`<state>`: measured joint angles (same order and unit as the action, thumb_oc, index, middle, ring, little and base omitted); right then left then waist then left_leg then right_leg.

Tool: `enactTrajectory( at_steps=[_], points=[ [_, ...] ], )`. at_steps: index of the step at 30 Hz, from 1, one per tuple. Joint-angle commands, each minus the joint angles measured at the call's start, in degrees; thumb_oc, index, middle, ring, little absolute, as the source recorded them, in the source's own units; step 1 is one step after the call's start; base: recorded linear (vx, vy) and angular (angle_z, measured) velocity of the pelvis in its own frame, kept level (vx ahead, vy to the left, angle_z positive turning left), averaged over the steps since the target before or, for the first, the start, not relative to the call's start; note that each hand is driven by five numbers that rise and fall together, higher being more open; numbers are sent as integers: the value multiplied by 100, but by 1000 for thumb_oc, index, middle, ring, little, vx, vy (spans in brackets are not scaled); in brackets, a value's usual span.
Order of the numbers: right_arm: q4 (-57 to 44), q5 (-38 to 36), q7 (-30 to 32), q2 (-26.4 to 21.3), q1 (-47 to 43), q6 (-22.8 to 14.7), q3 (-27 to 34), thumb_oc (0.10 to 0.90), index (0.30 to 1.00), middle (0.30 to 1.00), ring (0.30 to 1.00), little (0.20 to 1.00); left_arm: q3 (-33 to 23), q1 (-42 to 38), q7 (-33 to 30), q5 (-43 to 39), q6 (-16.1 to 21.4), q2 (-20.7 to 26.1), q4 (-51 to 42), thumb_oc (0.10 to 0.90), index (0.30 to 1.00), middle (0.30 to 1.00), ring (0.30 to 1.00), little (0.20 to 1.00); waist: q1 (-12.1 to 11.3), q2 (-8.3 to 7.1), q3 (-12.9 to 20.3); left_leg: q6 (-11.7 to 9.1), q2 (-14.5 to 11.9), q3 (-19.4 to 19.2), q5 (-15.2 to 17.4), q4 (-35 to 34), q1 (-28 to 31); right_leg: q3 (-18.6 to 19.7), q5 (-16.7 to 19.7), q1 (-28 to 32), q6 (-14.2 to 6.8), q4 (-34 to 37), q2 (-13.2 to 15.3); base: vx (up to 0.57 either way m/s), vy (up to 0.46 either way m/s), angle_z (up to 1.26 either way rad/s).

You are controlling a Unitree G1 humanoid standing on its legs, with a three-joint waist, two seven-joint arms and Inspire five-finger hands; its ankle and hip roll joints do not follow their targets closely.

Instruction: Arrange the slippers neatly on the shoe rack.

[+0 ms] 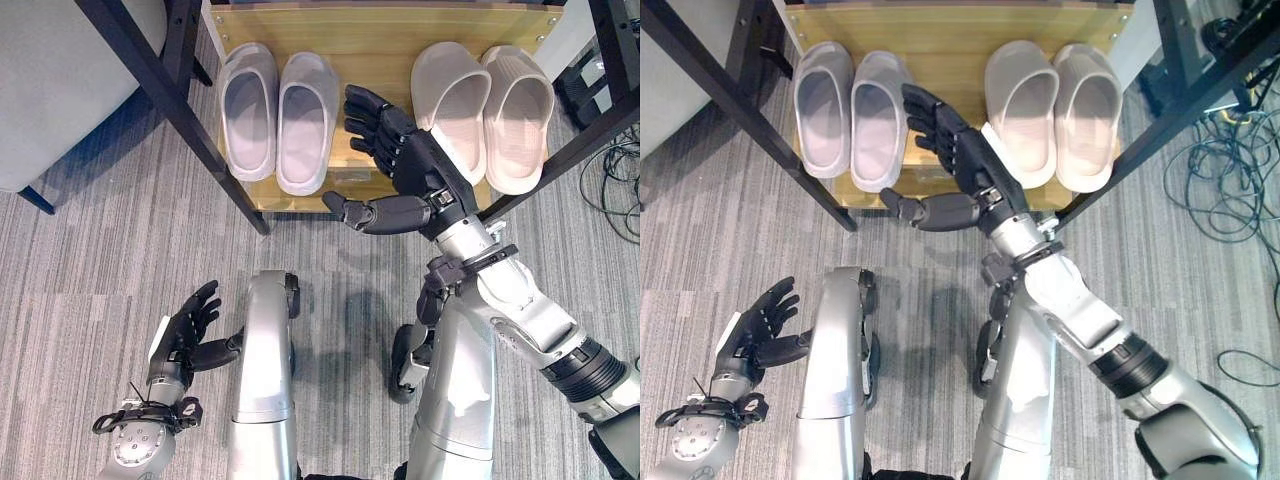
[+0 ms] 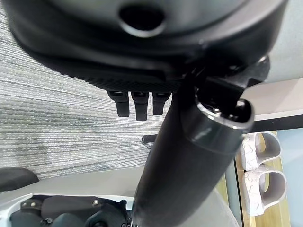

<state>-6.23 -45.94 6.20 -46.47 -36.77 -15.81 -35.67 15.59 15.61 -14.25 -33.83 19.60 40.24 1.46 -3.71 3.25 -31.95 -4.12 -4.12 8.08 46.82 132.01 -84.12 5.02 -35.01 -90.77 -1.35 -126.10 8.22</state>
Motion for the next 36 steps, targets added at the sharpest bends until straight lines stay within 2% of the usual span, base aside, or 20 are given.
enactTrajectory(
  at_steps=[1,4,9,12,17,26,36],
  points=[
    [-1211,-467,-560,31,-400,-624,-88,800,900,900,900,900,217,80,197,-15,306,-109,-490,800,900,900,900,900,-224,93,216,88,410,-110,-947,-1112,-584,147,-324,81,446,99,317,-32,6,0],
    [-1330,-919,-960,-12,-564,-468,-521,800,900,900,900,900,257,65,261,-6,284,-72,-495,800,900,900,900,900,-249,131,216,84,402,-116,-979,-1134,-584,156,-309,81,417,126,318,-22,7,0],
    [-1382,-1037,-1317,-252,-887,-252,-1120,800,900,900,900,900,268,46,366,5,299,-8,-562,800,900,900,900,900,-264,161,216,67,388,-106,-993,-1167,-584,161,-289,81,392,156,315,0,0,0],
    [-1310,-941,-1473,-433,-1254,-113,-1642,800,900,900,900,900,306,-2,394,59,308,80,-581,800,900,900,900,900,-296,188,216,70,380,-88,-1012,-1185,-584,149,-251,81,380,192,316,0,0,0],
    [-1084,-457,-1519,-678,-1676,8,-2184,800,900,900,900,900,356,-60,475,66,350,200,-605,800,900,900,900,900,-304,203,216,66,358,-62,-1033,-1233,-584,155,-228,81,376,238,334,0,0,0],
    [-471,468,-1196,-466,-1823,41,-2315,800,900,900,900,900,451,-193,456,78,395,326,-601,800,900,900,900,900,-304,208,216,63,355,-69,-1050,-1306,-584,173,-206,81,388,265,331,0,0,0],
    [379,1544,-745,80,-1665,83,-2009,800,900,900,900,900,475,-231,417,66,443,286,-543,800,900,900,900,900,-301,214,216,71,384,-101,-1049,-1363,-584,196,-199,81,396,284,297,0,0,0]
  ],
)
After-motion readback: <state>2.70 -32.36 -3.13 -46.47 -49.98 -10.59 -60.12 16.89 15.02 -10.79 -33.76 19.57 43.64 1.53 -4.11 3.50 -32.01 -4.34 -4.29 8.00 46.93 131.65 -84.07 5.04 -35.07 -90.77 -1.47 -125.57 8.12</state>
